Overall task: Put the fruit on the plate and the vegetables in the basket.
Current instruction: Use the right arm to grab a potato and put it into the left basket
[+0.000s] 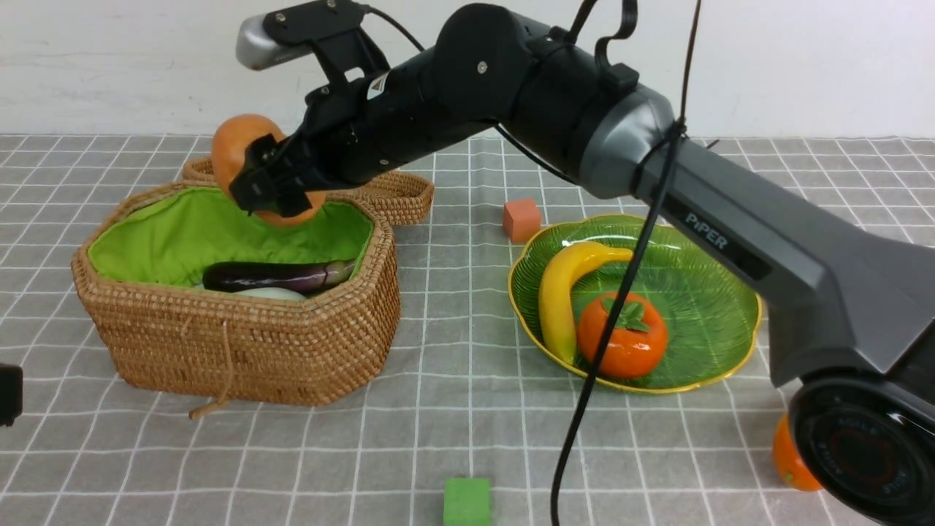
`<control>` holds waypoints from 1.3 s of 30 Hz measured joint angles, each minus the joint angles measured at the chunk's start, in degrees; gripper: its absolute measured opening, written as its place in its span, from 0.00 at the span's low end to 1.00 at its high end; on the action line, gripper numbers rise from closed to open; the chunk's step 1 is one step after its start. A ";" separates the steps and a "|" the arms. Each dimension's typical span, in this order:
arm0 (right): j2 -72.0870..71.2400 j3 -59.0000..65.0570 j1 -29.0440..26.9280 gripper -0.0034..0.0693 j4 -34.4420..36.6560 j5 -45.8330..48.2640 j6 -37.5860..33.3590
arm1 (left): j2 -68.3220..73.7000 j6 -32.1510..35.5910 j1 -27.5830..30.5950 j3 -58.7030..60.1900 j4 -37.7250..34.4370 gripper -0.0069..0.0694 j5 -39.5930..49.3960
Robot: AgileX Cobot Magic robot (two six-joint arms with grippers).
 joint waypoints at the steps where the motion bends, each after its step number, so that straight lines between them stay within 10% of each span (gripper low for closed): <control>1: 0.00 0.00 0.00 0.90 -0.34 0.12 0.07 | 0.00 -0.42 0.00 0.00 0.00 0.07 -0.13; 39: 5.57 -4.75 -0.11 0.91 -0.55 1.85 -3.48 | 0.00 -0.04 0.00 0.00 3.08 0.07 -3.66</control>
